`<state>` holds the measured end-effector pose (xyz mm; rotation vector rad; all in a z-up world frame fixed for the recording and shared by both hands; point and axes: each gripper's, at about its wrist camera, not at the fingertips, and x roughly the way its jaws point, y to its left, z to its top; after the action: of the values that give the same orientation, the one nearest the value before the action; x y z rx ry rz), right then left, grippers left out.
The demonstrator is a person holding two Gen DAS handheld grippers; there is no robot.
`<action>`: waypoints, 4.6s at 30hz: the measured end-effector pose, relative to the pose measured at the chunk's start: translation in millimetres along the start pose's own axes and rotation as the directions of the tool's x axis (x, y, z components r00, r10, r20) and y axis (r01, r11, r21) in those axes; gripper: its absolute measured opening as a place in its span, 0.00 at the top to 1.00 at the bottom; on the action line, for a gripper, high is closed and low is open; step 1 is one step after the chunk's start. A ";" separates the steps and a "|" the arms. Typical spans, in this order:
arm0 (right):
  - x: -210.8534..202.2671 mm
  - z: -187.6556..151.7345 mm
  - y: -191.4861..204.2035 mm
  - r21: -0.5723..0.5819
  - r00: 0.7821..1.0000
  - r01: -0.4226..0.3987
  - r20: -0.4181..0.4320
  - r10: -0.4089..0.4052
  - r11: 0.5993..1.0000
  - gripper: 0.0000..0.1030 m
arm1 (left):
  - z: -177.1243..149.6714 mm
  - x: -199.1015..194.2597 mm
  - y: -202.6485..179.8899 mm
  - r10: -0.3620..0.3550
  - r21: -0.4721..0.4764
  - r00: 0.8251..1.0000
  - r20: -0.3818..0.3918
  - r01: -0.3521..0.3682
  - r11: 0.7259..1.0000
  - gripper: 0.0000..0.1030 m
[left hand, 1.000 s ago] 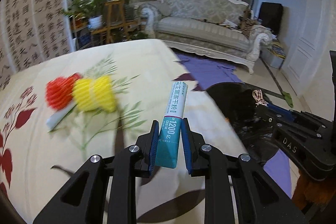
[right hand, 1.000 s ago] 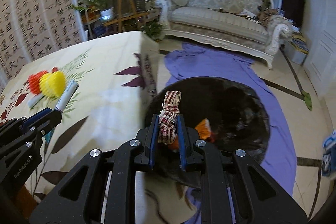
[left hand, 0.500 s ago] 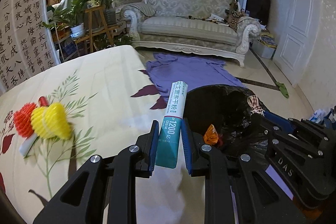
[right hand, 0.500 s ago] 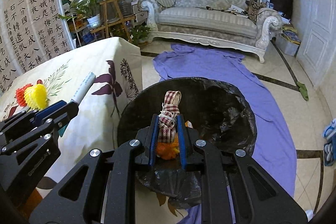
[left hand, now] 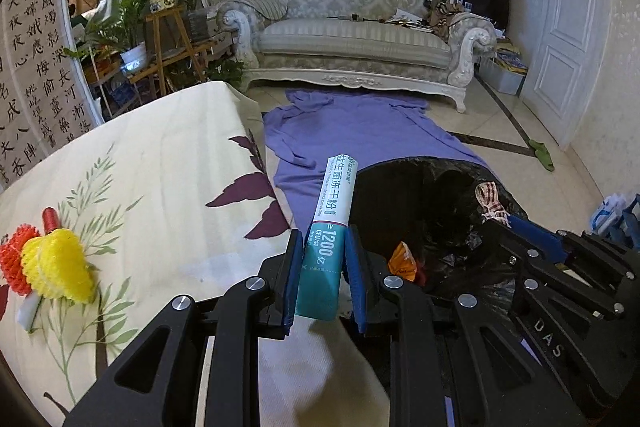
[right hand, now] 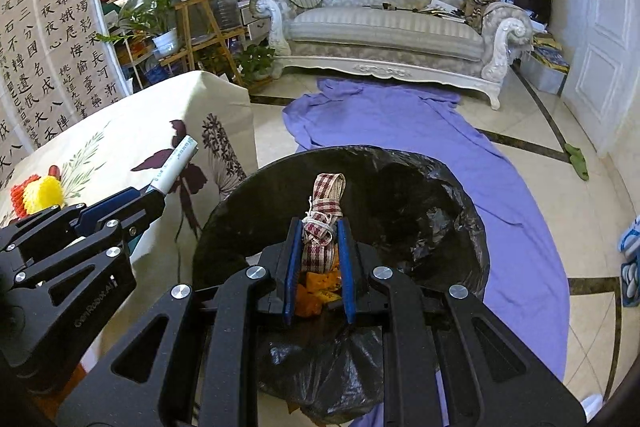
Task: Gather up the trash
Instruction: 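Carry tube and checkered ribbon over the bin and open both tools, then move both tools back toward the remaining foam nets on the bed, then grasp the red foam net with the left tool while the right tool grasps the yellow net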
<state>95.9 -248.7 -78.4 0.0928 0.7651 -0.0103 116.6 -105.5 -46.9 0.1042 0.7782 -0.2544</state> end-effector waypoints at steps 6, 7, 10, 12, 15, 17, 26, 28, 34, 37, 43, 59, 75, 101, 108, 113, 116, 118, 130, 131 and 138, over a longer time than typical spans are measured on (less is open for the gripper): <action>10.9 3.1 -7.8 0.016 1.000 0.010 -0.011 -0.010 1.000 0.83 | 4.2 5.2 -4.3 0.012 0.009 1.000 -0.006 -0.012 1.000 0.78; 11.8 3.9 -10.0 0.019 1.000 0.012 -0.010 -0.012 1.000 0.82 | 4.3 5.5 -4.3 0.010 0.009 1.000 -0.008 -0.010 1.000 0.77; 12.1 4.4 -11.6 0.028 1.000 0.015 -0.007 -0.015 0.999 0.74 | 5.9 6.3 -6.1 0.009 0.010 1.000 -0.006 -0.009 1.000 0.70; 11.3 3.6 -11.9 0.030 1.000 0.021 -0.002 -0.021 0.999 0.68 | 5.6 5.4 -6.2 0.003 0.009 1.000 -0.004 -0.003 1.000 0.58; 10.0 3.2 -12.5 0.031 1.000 0.026 0.000 -0.026 0.999 0.68 | 5.5 2.7 -6.5 0.003 0.014 1.000 0.005 -0.004 1.000 0.51; 9.4 2.9 -13.8 0.034 1.000 0.030 0.000 -0.030 0.999 0.68 | 6.4 1.9 -7.8 0.006 0.014 1.000 0.010 -0.006 1.000 0.46; 2.0 2.7 -14.4 0.045 0.999 0.045 0.010 -0.045 0.998 0.54 | 5.9 -7.2 4.7 0.035 -0.022 0.999 0.018 -0.034 0.999 0.31; 0.7 3.0 -12.7 0.045 0.999 0.044 0.012 -0.044 0.998 0.50 | 5.1 -12.1 10.3 0.052 -0.032 0.998 0.024 -0.051 0.998 0.29; -3.6 3.9 1.5 0.028 1.000 0.025 0.017 -0.025 0.999 0.43 | -1.0 -24.7 30.7 0.082 -0.071 0.996 0.023 -0.080 0.994 0.27; -5.2 4.6 14.2 0.008 1.000 0.008 0.018 -0.008 1.000 0.43 | -5.2 -31.8 39.4 0.105 -0.087 0.994 0.022 -0.102 0.991 0.27; -7.8 4.8 42.9 -0.036 0.999 -0.032 0.017 0.033 0.999 0.42 | -17.8 -46.6 67.8 0.148 -0.125 0.989 0.017 -0.145 0.981 0.27; -17.6 5.5 163.2 -0.217 0.974 -0.222 -0.014 0.225 0.950 0.41 | -60.2 -99.2 171.9 0.327 -0.265 0.945 -0.007 -0.317 0.911 0.26; -8.0 8.6 276.3 -0.310 0.935 -0.352 -0.070 0.348 0.883 0.22 | -103.1 -125.4 259.7 0.446 -0.405 0.891 -0.083 -0.439 0.802 0.26; 29.1 25.0 252.9 -0.277 0.977 -0.211 -0.072 0.199 0.937 0.41 | -74.7 -99.3 248.5 0.365 -0.380 0.930 -0.036 -0.351 0.856 0.25; 42.9 28.1 220.5 -0.235 0.986 -0.162 -0.086 0.146 0.958 0.41 | -57.6 -82.3 238.8 0.341 -0.354 0.940 -0.030 -0.329 0.875 0.25; 43.5 26.4 222.4 -0.259 0.987 -0.156 -0.081 0.140 0.953 0.41 | -48.6 -68.6 241.0 0.335 -0.350 0.941 -0.046 -0.329 0.877 0.25; 43.1 25.1 222.5 -0.267 0.987 -0.153 -0.080 0.136 0.951 0.40 | -43.6 -62.7 246.1 0.333 -0.354 0.942 -0.054 -0.329 0.875 0.25; 43.9 25.0 222.9 -0.263 0.987 -0.156 -0.085 0.138 0.952 0.40 | -42.1 -59.9 248.5 0.327 -0.354 0.943 -0.058 -0.326 0.877 0.25; 53.3 25.2 222.9 -0.254 0.983 -0.161 -0.126 0.132 0.954 0.40 | -43.3 -46.7 253.2 0.277 -0.342 0.956 -0.091 -0.292 0.893 0.48; 55.2 25.0 223.2 -0.252 0.981 -0.166 -0.137 0.134 0.953 0.40 | -43.4 -45.8 253.1 0.275 -0.341 0.957 -0.093 -0.290 0.894 0.51; 56.6 24.8 220.1 -0.258 0.982 -0.160 -0.144 0.126 0.953 0.41 | -44.3 -46.2 254.7 0.258 -0.352 0.962 -0.089 -0.273 0.895 0.58</action>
<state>163.4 -30.3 -82.2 -0.1110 0.8779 0.2391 122.3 157.0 -45.9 -0.1341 0.8294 0.1553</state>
